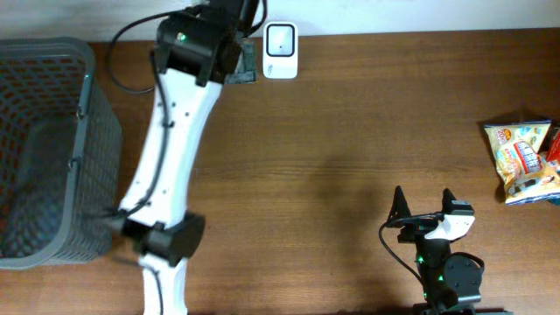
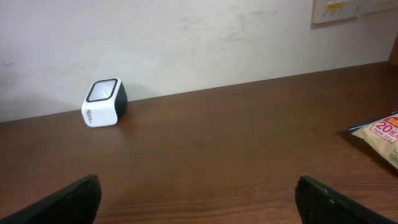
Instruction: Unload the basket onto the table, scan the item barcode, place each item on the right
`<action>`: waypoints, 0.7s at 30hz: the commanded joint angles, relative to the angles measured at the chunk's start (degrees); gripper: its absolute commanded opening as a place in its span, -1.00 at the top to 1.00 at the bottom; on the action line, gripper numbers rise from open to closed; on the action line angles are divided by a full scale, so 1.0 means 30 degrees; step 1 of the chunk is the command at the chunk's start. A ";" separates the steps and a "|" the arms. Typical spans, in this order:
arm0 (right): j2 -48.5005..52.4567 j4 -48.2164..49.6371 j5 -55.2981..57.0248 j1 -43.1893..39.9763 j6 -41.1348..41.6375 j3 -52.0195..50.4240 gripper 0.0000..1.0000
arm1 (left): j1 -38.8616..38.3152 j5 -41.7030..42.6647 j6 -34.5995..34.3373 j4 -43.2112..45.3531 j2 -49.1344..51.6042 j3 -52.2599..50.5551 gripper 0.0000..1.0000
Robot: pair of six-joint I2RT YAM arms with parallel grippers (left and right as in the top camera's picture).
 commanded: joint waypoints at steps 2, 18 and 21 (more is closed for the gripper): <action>-0.0160 -0.0066 -0.0175 -0.0160 -0.0204 -0.0175 -0.97 | 0.0350 -0.0408 0.0160 0.4240 -0.4860 -0.9777 -0.98; -0.0160 -0.0066 -0.0175 -0.0160 -0.0204 -0.0175 -0.97 | 0.2827 0.1931 0.0168 1.9496 -2.6104 -3.8053 -0.98; -0.0160 -0.0073 -0.0175 -0.0160 -0.0204 -0.0175 -0.97 | 0.3657 0.2382 0.0182 1.9496 -3.1379 -4.0450 -0.98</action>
